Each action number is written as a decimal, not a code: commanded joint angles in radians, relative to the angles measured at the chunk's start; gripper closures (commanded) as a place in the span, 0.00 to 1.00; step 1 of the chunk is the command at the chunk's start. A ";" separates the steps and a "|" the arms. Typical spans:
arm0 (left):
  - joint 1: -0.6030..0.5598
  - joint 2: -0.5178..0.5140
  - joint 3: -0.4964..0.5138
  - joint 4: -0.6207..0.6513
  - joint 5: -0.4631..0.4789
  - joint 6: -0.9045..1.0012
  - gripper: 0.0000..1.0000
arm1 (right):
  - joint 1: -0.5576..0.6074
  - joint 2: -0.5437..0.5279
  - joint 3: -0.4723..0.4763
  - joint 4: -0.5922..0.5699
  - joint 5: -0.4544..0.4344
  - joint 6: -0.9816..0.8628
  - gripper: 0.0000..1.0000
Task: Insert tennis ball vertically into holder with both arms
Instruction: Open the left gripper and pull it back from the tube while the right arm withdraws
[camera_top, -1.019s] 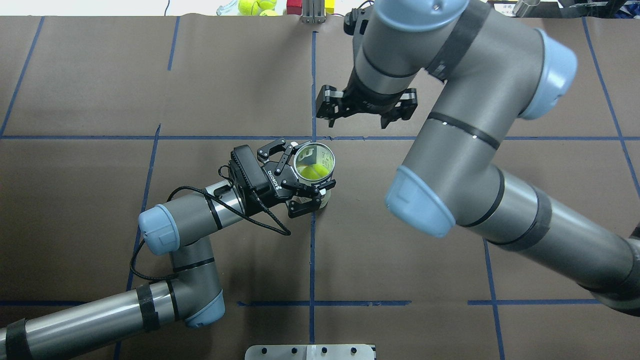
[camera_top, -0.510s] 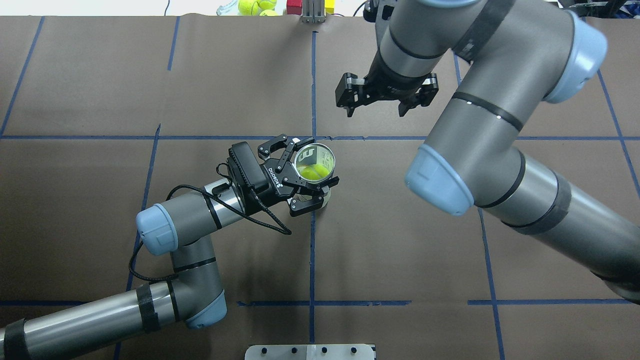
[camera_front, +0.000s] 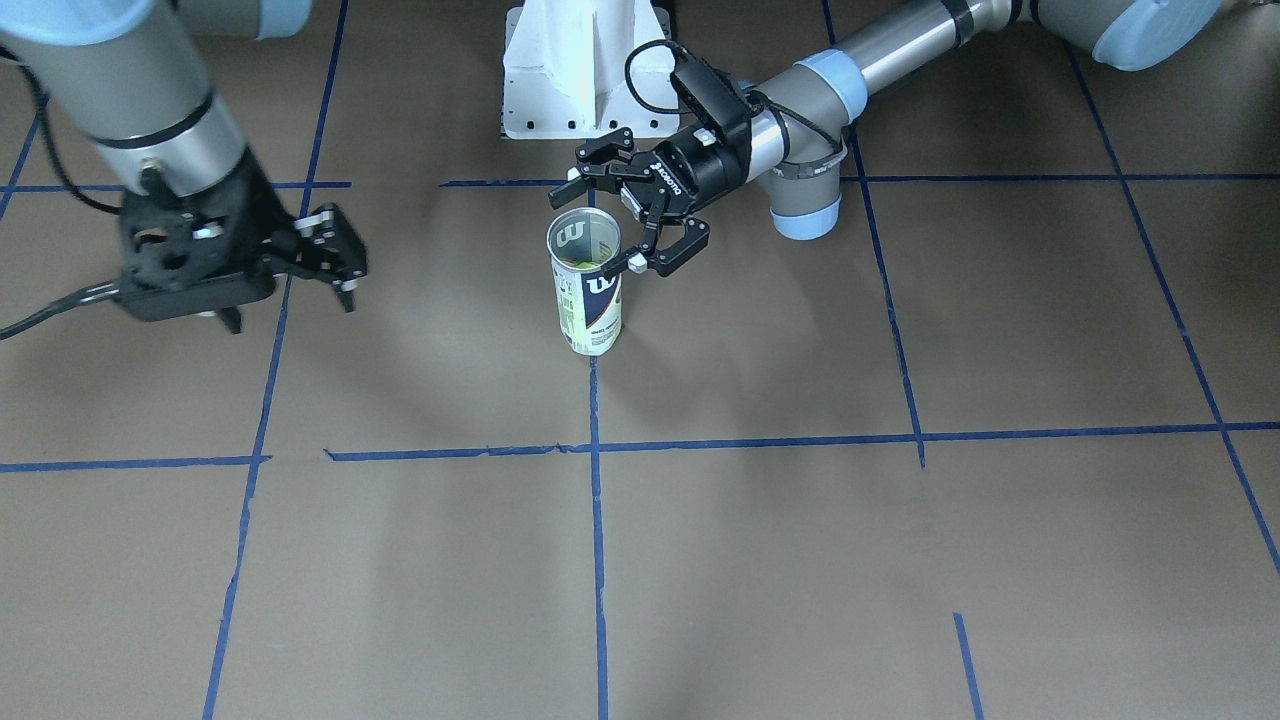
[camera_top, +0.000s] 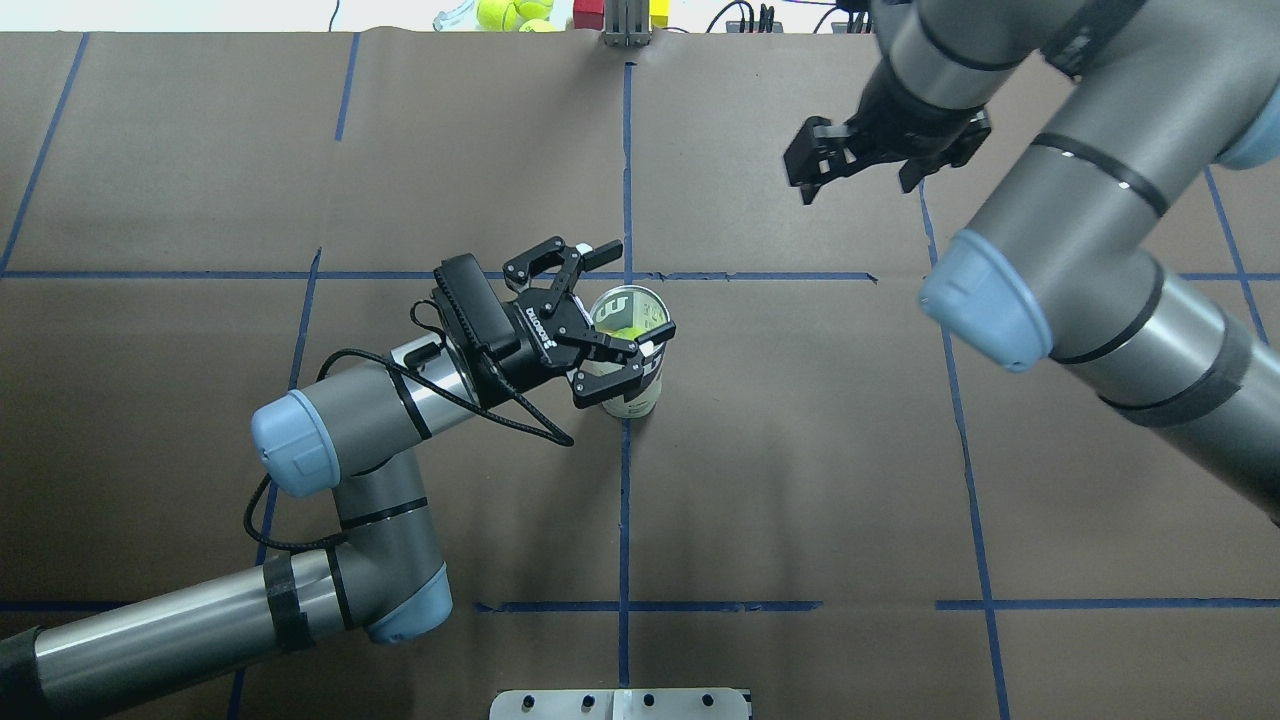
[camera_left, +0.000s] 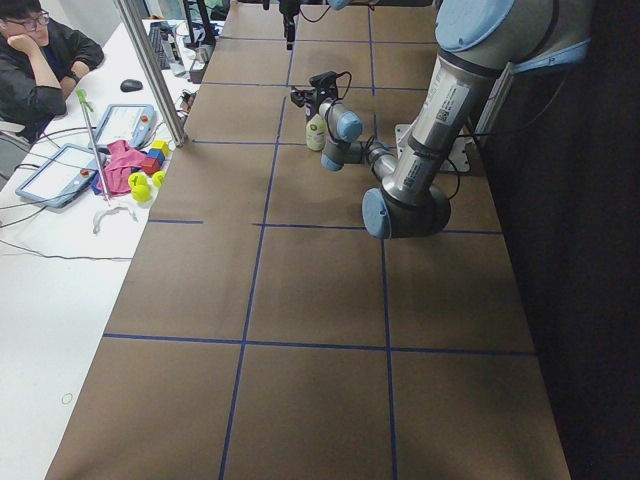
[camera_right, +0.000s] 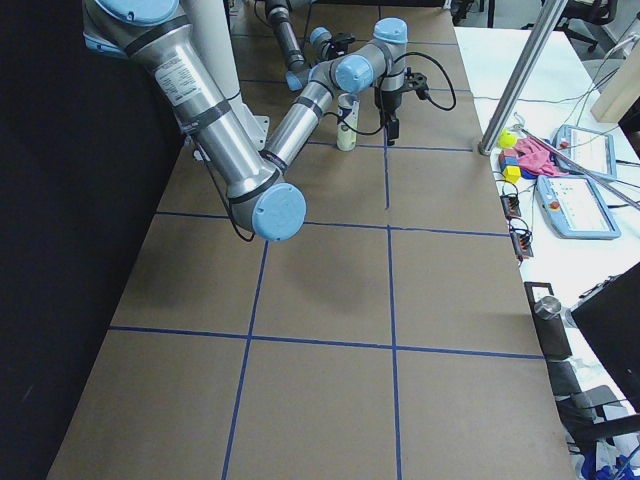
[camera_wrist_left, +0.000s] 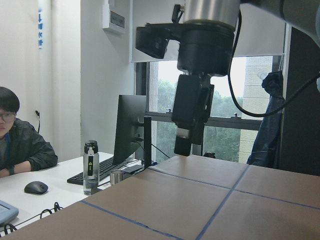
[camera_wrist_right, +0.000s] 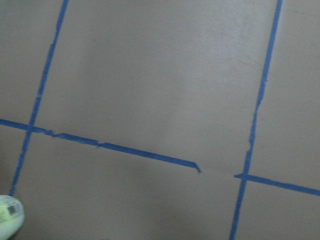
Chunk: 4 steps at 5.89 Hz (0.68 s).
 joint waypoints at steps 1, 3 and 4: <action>-0.079 0.035 -0.001 0.008 0.001 0.000 0.01 | 0.102 -0.109 0.002 0.007 0.033 -0.214 0.01; -0.160 0.115 -0.001 0.037 0.001 -0.009 0.00 | 0.248 -0.230 0.002 0.007 0.086 -0.466 0.01; -0.197 0.173 -0.001 0.067 0.002 -0.159 0.00 | 0.303 -0.279 0.002 0.007 0.086 -0.543 0.01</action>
